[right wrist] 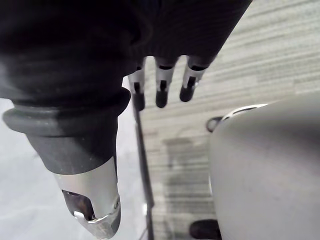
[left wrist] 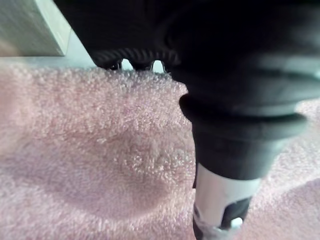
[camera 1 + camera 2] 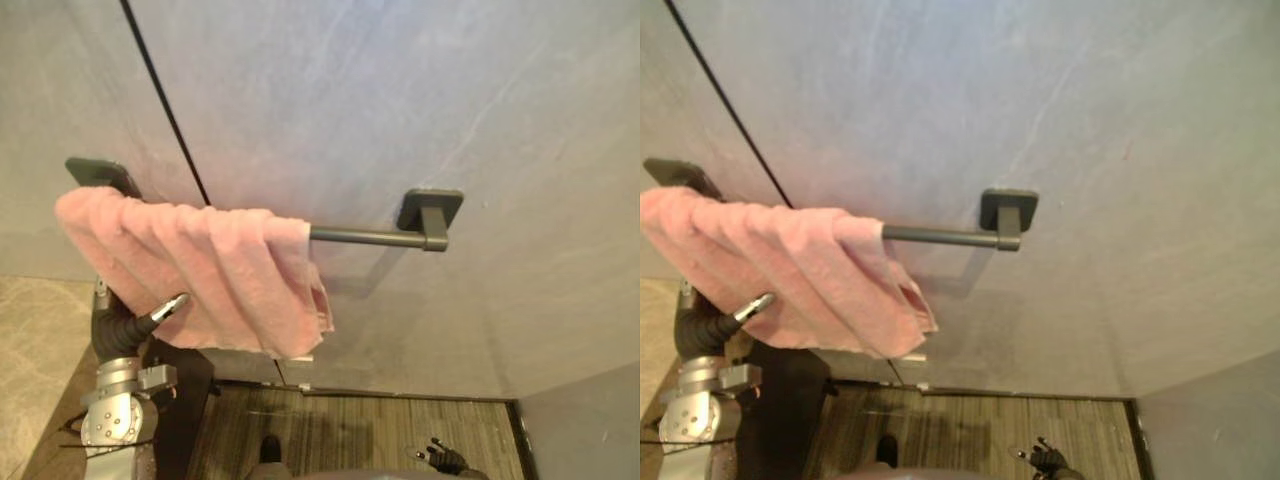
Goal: Organize washtable
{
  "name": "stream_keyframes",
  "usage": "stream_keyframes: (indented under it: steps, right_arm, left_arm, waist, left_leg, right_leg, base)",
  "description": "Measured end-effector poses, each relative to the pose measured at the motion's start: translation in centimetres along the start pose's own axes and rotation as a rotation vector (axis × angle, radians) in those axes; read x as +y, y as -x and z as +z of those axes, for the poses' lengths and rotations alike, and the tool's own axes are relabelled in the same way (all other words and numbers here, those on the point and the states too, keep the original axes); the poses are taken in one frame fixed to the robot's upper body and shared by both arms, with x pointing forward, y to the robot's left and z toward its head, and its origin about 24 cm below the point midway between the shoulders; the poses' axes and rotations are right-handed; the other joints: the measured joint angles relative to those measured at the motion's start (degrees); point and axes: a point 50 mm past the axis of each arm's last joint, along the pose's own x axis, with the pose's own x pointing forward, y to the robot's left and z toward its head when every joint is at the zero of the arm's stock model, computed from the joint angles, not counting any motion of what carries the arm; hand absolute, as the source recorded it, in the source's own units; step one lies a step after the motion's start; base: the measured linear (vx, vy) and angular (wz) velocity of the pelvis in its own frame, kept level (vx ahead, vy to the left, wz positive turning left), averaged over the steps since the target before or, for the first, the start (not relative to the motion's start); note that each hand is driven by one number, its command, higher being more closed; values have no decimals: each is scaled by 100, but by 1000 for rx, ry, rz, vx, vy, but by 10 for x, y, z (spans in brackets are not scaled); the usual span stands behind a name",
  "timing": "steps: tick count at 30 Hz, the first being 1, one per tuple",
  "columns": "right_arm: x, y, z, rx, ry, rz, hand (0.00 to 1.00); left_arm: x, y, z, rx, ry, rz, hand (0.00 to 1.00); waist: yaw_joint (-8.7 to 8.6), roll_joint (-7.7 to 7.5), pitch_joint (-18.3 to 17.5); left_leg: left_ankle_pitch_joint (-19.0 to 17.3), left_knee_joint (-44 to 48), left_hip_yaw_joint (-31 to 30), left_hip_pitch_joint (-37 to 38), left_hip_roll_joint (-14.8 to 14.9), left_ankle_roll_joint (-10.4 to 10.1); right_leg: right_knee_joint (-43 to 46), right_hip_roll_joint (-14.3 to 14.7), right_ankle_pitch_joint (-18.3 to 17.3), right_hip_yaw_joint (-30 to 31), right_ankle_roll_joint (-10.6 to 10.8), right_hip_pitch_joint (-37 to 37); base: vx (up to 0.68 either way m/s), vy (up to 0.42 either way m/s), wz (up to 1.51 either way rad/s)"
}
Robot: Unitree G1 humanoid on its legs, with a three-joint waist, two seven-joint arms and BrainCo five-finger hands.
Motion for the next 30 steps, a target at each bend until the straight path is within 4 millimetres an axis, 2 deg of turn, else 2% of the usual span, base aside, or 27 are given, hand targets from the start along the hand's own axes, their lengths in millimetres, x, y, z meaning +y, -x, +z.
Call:
stream_keyframes:
  steps: [10,16,21,30]
  right_arm:
    - [-7,1,-2,8,-28,-25,0]
    - [-12,1,-3,12,-50,-42,0]
    - [-15,2,-8,34,-63,-53,0]
    - [-16,2,-9,38,-66,-55,0]
  left_arm:
    - [-4,3,-10,45,27,-33,0]
    - [-6,12,-18,105,20,-93,0]
    - [-15,21,-31,178,28,-153,0]
    - [-25,28,-39,232,42,-220,0]
  waist:
    - [16,13,-6]
    - [15,60,-51]
    - [4,156,-139]
    - [5,169,-151]
  left_leg:
    - [1,1,41,0,-1,1]
    - [1,1,56,0,-2,1]
    - [1,1,58,1,-3,1]
    - [3,1,55,2,-4,2]
  right_leg:
    - [-4,-5,26,54,18,-26]
    - [-4,-6,32,75,20,-40]
    - [-3,-8,46,83,32,-44]
    - [-3,-9,50,82,29,-44]
  base:
    - [-6,1,-2]
    - [0,0,0]
    - [0,0,0]
    - [0,0,0]
